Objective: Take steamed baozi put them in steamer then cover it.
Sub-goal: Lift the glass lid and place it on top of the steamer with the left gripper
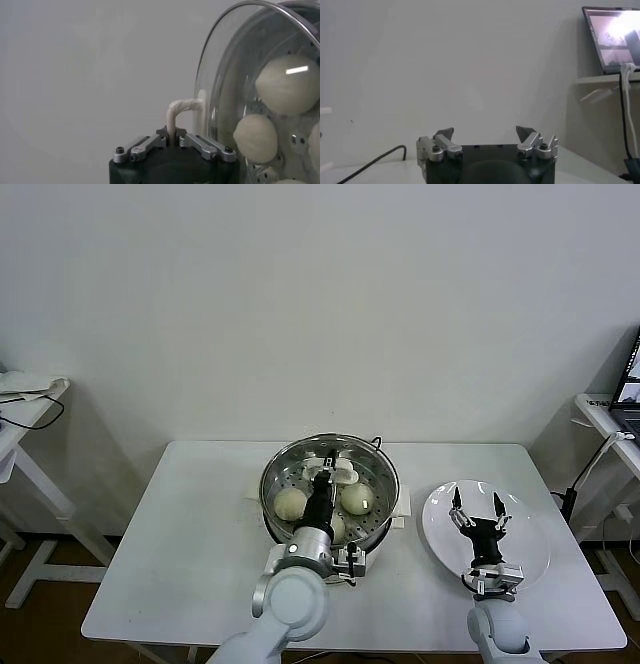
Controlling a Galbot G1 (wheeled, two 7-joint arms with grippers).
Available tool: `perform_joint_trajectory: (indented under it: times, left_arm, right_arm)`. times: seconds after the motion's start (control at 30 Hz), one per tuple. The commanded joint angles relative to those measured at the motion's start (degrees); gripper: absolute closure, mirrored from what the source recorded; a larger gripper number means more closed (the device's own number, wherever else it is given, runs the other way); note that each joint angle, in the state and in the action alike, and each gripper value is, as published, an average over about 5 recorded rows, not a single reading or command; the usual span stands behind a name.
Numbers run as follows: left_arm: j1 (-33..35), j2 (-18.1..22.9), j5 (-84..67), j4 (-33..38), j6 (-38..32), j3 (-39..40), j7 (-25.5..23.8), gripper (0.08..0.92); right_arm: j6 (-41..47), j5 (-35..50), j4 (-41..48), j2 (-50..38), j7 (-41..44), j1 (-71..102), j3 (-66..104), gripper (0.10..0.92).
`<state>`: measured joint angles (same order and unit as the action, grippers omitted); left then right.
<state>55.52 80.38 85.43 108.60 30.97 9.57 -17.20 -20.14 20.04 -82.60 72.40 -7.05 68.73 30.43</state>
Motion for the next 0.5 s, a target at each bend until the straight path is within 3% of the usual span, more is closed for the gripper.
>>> perform_joint_trajectory:
  times: [0.03, 0.5]
  left_arm:
    - [-0.7, 1.5, 3.6, -2.1, 0.6, 0.8, -1.7, 0.807]
    - [-0.8, 1.6, 4.3, -3.1, 0.2, -0.1, -1.5, 0.807]
  right_arm:
    - [-0.1, 0.0, 0.2, -0.1, 0.1, -0.1, 0.1, 0.203]
    - [-0.1, 0.0, 0.3, 0.2, 0.3, -0.2, -0.2, 0.203]
